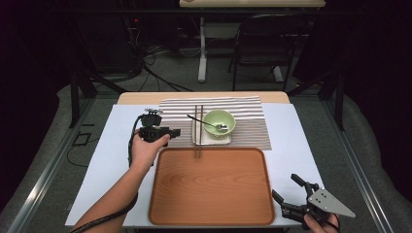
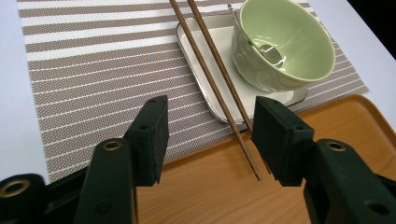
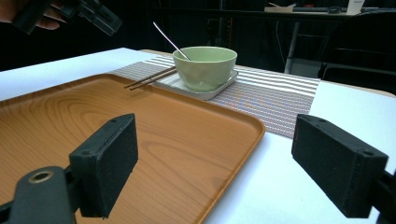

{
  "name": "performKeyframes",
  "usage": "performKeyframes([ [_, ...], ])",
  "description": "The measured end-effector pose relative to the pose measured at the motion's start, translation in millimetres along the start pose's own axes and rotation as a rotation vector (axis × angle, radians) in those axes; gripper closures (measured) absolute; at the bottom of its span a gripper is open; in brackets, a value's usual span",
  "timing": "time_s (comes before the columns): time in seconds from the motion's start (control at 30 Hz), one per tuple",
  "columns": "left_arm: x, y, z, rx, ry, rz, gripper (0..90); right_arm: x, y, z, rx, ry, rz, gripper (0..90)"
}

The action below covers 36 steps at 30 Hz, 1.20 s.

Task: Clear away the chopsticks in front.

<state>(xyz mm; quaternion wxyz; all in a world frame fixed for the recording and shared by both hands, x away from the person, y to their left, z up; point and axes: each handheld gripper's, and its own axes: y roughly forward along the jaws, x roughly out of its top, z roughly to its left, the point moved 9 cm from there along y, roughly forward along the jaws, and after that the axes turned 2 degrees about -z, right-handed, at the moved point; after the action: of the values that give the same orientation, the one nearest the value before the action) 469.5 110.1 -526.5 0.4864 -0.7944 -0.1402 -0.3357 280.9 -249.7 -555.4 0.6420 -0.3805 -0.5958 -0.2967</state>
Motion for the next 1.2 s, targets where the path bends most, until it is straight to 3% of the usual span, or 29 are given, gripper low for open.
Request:
performKeyframes([
  [0.47,14.0,15.9,8.0,0.005,-0.044,0.009,53.2,-0.4,-0.1,-0.4,0.004,0.007,0.001,14.2],
  [0.83,18.2,29.2,4.8,0.003,-0.068,0.021,52.5,0.1,-0.6,-0.2,0.005,0.005,-0.001,14.2],
  [1.2,17.9,43.1,-2.9,0.002,-0.062,0.04,52.4,0.5,-1.3,-1.1,0.002,0.003,-0.003,14.1],
])
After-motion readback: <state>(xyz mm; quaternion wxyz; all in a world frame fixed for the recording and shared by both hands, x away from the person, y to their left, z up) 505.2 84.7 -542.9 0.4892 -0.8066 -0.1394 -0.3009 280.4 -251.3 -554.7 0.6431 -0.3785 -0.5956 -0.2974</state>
